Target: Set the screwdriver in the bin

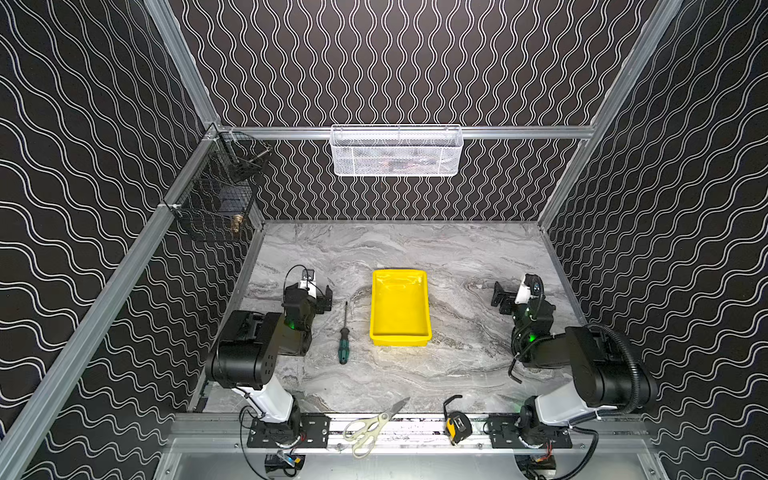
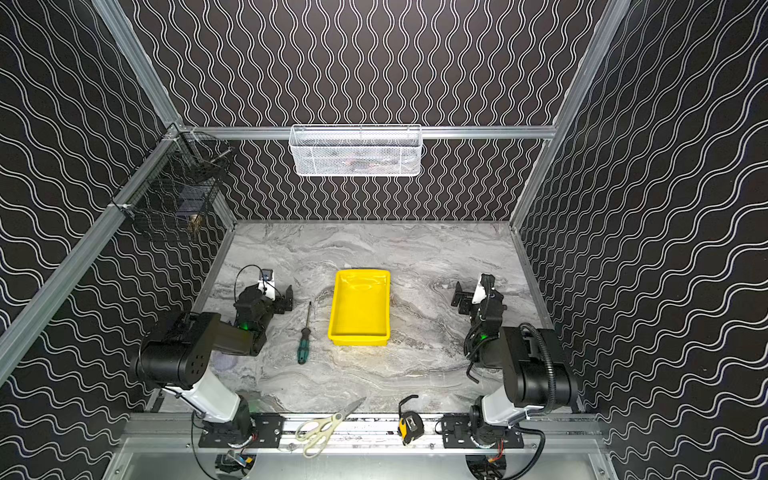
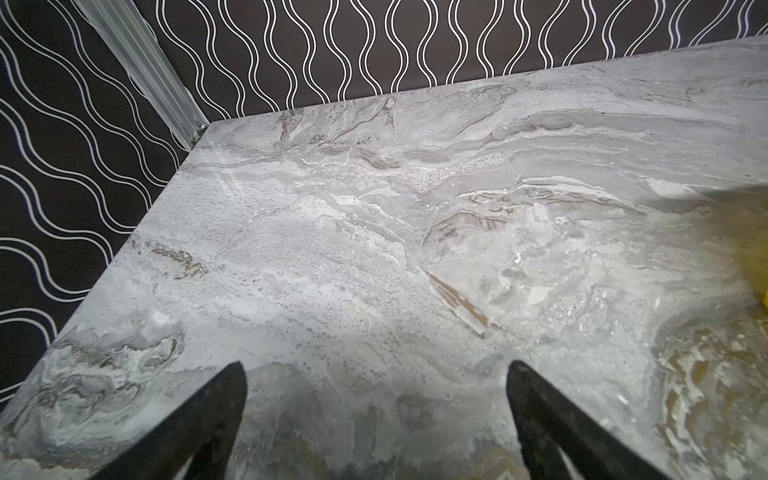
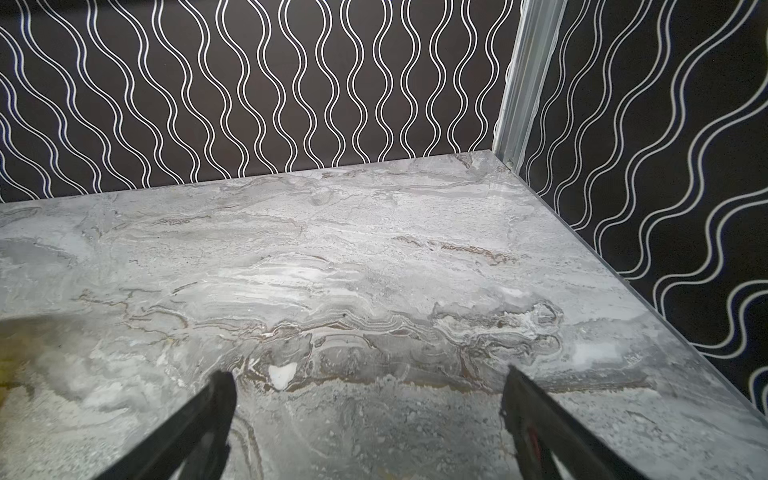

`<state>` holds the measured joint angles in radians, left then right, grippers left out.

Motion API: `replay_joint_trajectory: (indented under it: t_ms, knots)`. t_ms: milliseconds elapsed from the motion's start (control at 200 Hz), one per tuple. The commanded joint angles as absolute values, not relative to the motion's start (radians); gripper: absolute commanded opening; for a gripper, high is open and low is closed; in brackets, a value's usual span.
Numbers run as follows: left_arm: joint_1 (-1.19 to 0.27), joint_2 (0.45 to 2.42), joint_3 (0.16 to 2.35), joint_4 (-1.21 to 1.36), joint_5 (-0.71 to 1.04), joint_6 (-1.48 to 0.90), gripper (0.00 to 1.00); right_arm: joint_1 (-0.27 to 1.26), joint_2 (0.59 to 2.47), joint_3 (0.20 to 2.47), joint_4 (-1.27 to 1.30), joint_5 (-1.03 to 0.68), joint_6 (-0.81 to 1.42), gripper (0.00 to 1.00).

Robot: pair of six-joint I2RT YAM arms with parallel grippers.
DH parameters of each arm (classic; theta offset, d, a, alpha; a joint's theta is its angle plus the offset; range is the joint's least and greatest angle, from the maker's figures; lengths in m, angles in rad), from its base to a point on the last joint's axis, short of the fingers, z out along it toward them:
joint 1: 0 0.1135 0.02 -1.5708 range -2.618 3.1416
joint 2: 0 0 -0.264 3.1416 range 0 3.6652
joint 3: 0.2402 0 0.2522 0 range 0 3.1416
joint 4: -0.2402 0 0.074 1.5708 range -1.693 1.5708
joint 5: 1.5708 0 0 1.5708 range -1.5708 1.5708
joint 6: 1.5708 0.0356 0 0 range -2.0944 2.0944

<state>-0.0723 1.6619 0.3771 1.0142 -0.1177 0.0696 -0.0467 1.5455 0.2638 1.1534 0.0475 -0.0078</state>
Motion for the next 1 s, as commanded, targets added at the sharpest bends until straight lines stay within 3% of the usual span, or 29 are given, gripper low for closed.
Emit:
replay_joint_trajectory:
  t_ms: [0, 991]
  knots:
    - [-0.071, 1.661, 0.377, 1.018, -0.107, 0.068, 0.99, -0.046, 1.543, 0.267, 1.178, 0.055, -0.003, 1.00]
    - [-0.069, 1.658, 0.371, 1.024, -0.100, 0.064, 0.99, -0.046, 1.543, 0.268, 1.174, 0.053, -0.002, 0.99]
